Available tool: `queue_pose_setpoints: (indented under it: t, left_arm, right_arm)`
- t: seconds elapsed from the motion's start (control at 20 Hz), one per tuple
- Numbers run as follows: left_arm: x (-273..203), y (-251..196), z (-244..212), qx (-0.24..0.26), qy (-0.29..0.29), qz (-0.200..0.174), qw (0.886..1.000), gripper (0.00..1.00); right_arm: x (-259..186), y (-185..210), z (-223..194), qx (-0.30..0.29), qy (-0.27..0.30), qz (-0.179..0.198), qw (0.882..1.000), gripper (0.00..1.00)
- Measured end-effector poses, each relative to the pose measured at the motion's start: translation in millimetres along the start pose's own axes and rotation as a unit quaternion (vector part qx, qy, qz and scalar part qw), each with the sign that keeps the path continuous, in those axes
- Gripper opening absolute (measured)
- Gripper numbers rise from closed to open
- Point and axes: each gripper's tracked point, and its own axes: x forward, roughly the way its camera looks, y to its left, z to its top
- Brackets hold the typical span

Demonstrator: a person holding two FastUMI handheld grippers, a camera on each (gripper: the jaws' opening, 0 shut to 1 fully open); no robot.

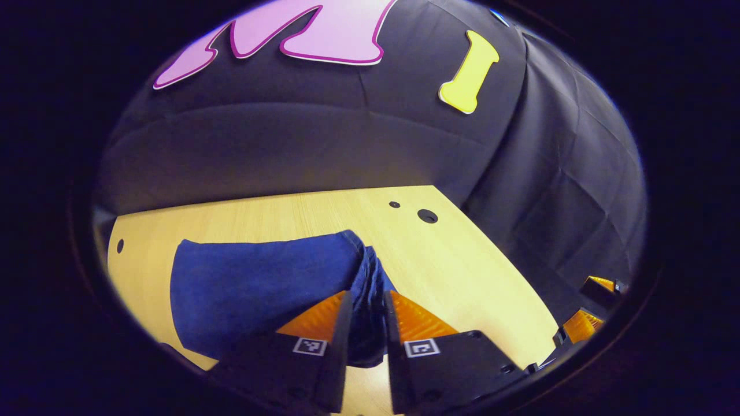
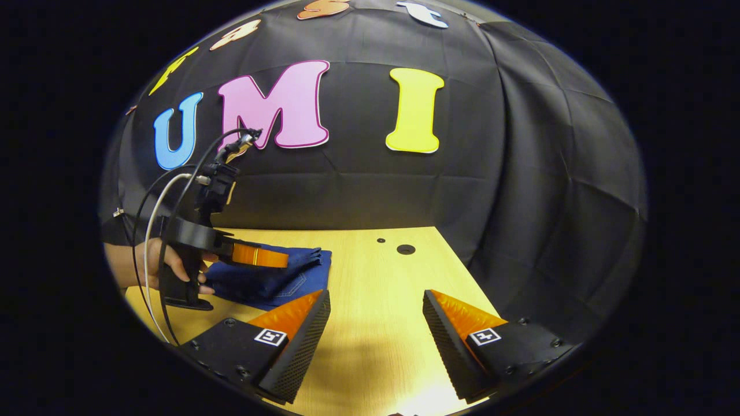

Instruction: Grasp the waist and the cuffs of the jeans and fold them to make the two legs overlap; first hold the waist and fold one-third of the jeans toward the cuffs, then hold the cuffs and fold the remaining one-third in the same direction to finish folding.

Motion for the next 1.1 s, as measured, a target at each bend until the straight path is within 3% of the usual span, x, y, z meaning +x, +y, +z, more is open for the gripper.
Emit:
queue_pose_setpoints:
  t: [0.05, 0.15, 0.35, 0.55, 0.75, 0.9, 1.1]
  left_arm:
    - [-10, -4, 6, -0.004, -0.018, -0.002, 1.000, 0.63]
    - [-36, 1, 12, 0.001, -0.046, 0.002, 0.999, 0.98]
    - [-129, 2, 35, 0.032, -0.123, 0.008, 0.992, 0.98]
    - [-245, 6, 54, 0.077, -0.205, 0.039, 0.975, 0.97]
    - [-348, 6, 65, 0.072, -0.277, 0.059, 0.956, 0.96]
    - [-410, 8, 62, 0.060, -0.313, 0.073, 0.945, 0.96]
    - [-457, 17, 50, 0.072, -0.341, 0.097, 0.932, 0.96]
  right_arm:
    - [-5, 0, 4, 0.003, -0.004, -0.003, 1.000, 0.98]
    - [-20, 1, 13, 0.008, -0.013, -0.009, 1.000, 0.98]
    - [-54, 16, 37, 0.014, -0.030, -0.010, 0.999, 0.98]
    - [-97, 42, 70, 0.001, -0.053, -0.006, 0.999, 0.98]
    - [-153, 72, 113, -0.017, -0.101, 0.000, 0.995, 0.98]
    - [-194, 99, 139, -0.016, -0.138, 0.010, 0.990, 0.97]
    - [-236, 136, 143, -0.030, -0.172, 0.029, 0.984, 0.98]
